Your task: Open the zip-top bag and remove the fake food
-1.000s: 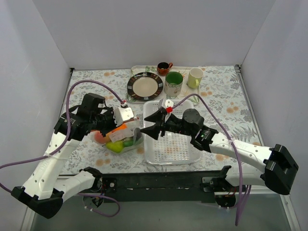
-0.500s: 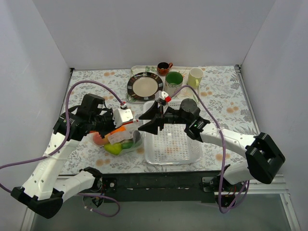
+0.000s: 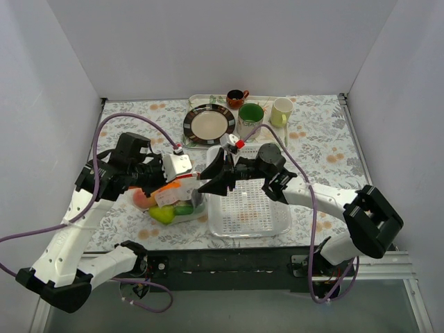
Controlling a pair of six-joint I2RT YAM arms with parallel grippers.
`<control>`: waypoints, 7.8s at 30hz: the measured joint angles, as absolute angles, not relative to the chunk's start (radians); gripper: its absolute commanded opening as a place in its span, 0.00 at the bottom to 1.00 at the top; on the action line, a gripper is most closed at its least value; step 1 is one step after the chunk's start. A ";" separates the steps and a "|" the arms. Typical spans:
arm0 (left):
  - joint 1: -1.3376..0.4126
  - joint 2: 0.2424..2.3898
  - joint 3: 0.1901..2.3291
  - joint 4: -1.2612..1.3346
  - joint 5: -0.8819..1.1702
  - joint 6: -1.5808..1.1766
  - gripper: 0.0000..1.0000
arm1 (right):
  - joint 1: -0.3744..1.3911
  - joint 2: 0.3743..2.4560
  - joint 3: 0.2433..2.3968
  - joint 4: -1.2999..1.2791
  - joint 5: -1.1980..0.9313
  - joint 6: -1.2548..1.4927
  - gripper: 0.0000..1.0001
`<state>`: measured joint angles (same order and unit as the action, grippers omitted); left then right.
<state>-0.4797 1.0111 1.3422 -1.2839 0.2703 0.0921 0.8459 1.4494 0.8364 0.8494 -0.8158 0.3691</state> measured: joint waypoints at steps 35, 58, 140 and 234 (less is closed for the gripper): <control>-0.480 1.018 1.372 -1.309 0.337 0.047 0.00 | 0.819 1.569 0.886 0.981 -0.841 0.521 0.31; -0.479 1.150 1.542 -1.092 0.520 -0.165 0.93 | 0.835 1.576 0.953 0.835 -0.886 0.470 0.04; -0.458 1.151 1.351 -1.283 0.421 0.043 0.00 | 0.686 1.503 0.997 0.514 -0.652 0.331 0.01; 0.709 1.356 1.041 -1.071 0.104 0.213 0.98 | 1.099 1.688 0.973 0.393 -0.356 0.447 0.01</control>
<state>0.7094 1.3560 1.0412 -1.0714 0.1036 0.2127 1.0988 1.6878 0.9726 0.3931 -0.3561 0.4469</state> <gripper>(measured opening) 0.981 0.023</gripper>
